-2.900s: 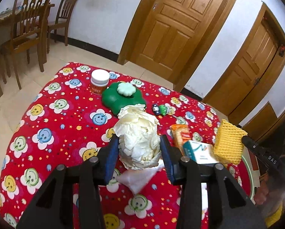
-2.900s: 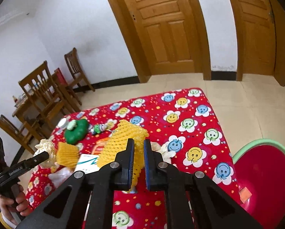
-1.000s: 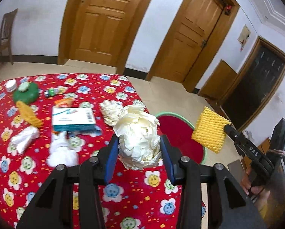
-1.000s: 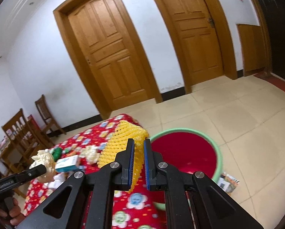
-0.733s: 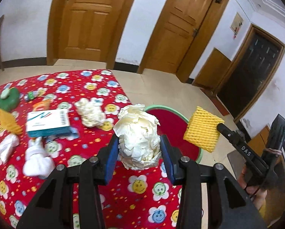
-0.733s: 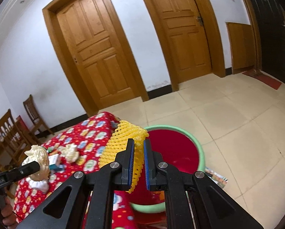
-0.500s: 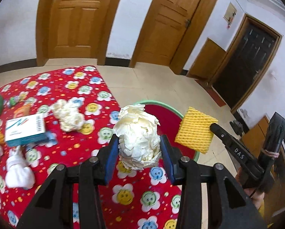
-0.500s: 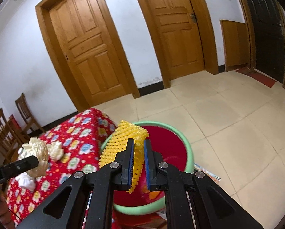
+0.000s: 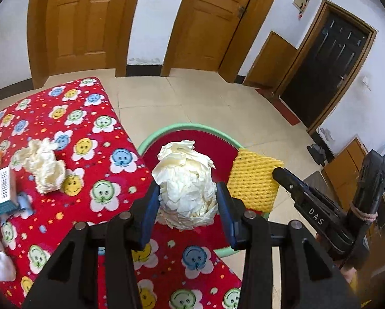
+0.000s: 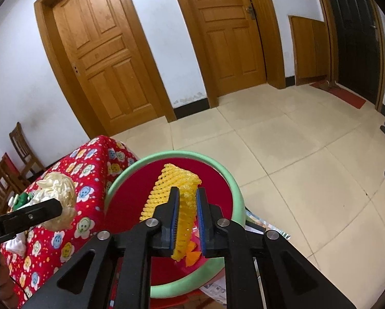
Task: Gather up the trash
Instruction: 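Carry both items over the red bin and open both tools to release them, then move both tools back over the table toward the remaining items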
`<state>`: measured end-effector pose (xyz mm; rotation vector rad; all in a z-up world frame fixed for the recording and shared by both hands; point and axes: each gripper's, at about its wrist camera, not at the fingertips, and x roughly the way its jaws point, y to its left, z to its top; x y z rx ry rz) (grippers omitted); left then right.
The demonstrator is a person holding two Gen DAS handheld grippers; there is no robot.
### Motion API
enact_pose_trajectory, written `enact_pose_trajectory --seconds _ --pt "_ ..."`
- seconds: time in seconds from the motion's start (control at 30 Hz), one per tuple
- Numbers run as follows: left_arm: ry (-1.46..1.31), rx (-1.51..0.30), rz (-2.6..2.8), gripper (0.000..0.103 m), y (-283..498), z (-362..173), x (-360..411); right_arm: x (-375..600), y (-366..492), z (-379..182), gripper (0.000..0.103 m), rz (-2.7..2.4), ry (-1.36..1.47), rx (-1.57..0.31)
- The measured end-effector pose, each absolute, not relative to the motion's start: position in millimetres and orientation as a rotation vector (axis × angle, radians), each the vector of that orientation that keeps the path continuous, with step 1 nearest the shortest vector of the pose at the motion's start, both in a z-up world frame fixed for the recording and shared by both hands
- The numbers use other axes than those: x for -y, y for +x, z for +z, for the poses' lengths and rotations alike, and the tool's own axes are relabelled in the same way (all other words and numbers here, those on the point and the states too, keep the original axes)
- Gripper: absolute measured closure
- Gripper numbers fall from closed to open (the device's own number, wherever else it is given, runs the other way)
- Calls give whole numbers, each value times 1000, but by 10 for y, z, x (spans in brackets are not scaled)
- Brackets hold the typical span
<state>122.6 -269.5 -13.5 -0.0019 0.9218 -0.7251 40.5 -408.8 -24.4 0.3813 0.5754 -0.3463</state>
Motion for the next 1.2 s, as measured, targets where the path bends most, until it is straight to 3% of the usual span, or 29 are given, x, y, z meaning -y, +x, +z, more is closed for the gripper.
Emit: enact_pose_trajectory --seconds 0.1,0.4,0.7,1.0,1.2 --pt "12 -928 -731 58 1243 -176 2756 4125 397 -275 80 -346 392 -578" --pt "30 -934 -744 49 1221 -201 2844 4183 353 -283 79 -337 421 -568" --pt "8 -912 -724 49 1156 -84 2730 4124 290 -204 78 -328 417 -554" --pt "-45 -892 -645 49 1066 52 2380 3945 229 -78 63 -294 397 -543" --pt "-77 -864 -589 49 993 156 2075 3783 238 -21 60 -256 380 -556"
